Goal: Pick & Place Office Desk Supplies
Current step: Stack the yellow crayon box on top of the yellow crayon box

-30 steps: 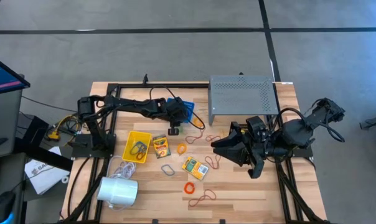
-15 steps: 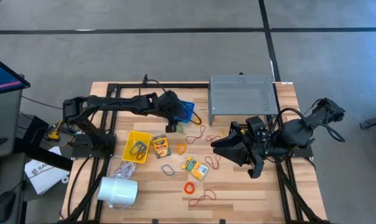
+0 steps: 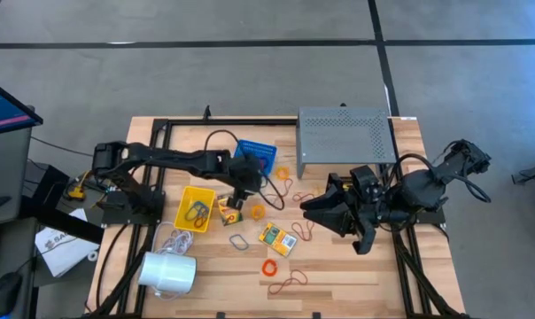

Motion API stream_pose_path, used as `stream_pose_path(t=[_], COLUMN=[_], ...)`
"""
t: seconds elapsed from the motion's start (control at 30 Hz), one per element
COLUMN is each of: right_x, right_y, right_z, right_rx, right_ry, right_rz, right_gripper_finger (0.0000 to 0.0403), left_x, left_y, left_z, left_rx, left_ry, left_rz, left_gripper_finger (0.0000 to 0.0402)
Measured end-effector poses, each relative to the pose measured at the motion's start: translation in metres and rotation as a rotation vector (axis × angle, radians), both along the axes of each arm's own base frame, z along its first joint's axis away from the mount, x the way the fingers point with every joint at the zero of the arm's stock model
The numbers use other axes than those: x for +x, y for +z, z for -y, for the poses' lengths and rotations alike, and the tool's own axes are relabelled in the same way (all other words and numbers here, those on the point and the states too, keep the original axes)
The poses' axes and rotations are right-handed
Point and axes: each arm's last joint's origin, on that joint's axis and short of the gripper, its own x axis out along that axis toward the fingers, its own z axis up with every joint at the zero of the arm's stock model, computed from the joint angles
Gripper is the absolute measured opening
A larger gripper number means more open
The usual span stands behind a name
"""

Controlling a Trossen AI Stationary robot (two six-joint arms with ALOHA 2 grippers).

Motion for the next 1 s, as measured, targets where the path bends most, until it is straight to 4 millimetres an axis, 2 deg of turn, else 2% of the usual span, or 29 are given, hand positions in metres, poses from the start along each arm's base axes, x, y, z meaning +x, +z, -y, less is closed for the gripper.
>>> stream_pose_path(t=[0.2, 0.37, 0.83, 1.0], right_x=[-0.001, -0.001, -0.001, -0.001], right_y=[-0.001, -0.001, -0.002, -0.002], right_z=[-0.002, -0.002, -0.002, -0.002], right_rx=[-0.005, -0.007, -0.009, -0.011], right_ry=[0.007, 0.006, 0.003, 0.003], right_rz=[-0.007, -0.011, -0.014, -0.014], right_gripper_finger=[0.0111, 0.0111, 0.0111, 0.0111], left_x=[0.002, -0.002, -0.024, -0.030], left_y=[-0.014, -0.017, -0.023, -0.024], left_z=[0.012, 0.016, -0.001, -0.011], left_rx=[-0.025, -0.021, -0.201, -0.230], left_ry=[-0.014, -0.043, 0.407, 0.495], left_rz=[-0.076, -0.128, -0.316, -0.352], left_gripper_finger=[0.0184, 0.0184, 0.0184, 0.0184])
